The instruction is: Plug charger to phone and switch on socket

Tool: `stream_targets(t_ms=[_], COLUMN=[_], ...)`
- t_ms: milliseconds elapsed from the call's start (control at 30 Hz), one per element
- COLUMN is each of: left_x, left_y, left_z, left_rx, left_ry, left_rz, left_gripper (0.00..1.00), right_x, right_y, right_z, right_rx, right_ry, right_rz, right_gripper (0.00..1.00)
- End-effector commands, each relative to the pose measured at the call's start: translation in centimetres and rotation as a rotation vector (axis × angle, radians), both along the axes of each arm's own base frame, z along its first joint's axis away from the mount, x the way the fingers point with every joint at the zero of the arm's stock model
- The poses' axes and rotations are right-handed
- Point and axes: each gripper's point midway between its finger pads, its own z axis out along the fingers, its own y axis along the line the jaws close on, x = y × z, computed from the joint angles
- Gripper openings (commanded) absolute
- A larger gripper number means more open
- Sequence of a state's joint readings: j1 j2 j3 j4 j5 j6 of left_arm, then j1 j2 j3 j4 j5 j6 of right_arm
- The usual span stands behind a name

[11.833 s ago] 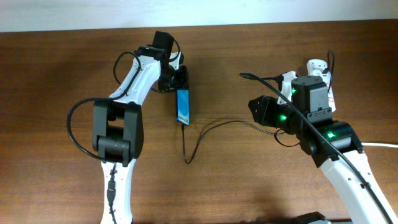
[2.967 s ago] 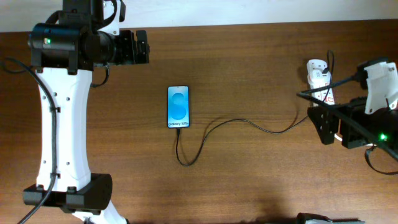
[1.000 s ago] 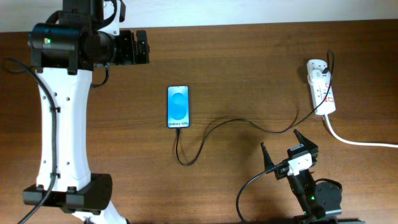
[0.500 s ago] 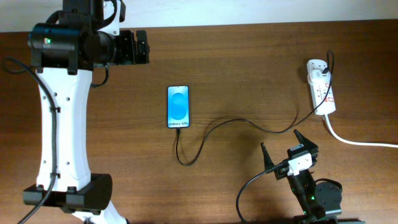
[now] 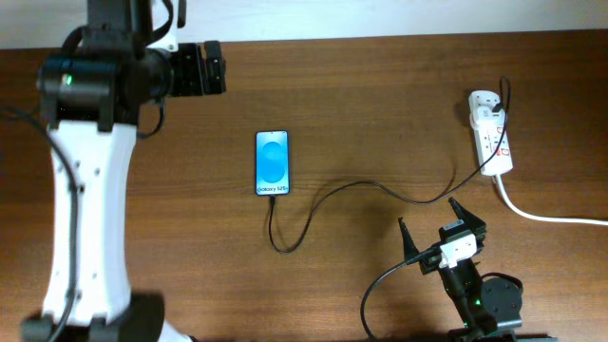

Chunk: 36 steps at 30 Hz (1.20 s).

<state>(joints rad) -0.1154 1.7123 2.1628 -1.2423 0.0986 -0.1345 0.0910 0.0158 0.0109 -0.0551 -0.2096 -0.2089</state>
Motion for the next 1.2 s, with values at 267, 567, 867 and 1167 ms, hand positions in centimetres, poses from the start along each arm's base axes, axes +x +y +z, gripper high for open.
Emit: stream_targets(t_ms=[267, 567, 867, 1167], left_x=[-9.0, -15.6, -17.1, -17.5], left_y=[1.4, 3.4, 3.4, 3.6], left_z=[-6.5, -15.1, -19.2, -20.3], left_rx=[-0.009, 0.045, 0.233, 0.281], left_ry=[-0.372, -0.65, -0.718, -0.773], left_rz=[0.0, 0.011, -0.082, -0.093], left_gripper=[1.0, 1.0, 1.0, 1.0], right_x=[-0.1, -0.1, -0.1, -0.1], right_y=[0.1, 0.1, 0.1, 0.1], right_z=[-0.1, -0.1, -0.1, -0.1], right_rx=[0.007, 0.007, 0.007, 0.007], right_ry=[0.002, 0.002, 0.002, 0.002], right_rz=[0.001, 0.001, 0.001, 0.001], right_gripper=[0.98, 0.98, 0.98, 0.98])
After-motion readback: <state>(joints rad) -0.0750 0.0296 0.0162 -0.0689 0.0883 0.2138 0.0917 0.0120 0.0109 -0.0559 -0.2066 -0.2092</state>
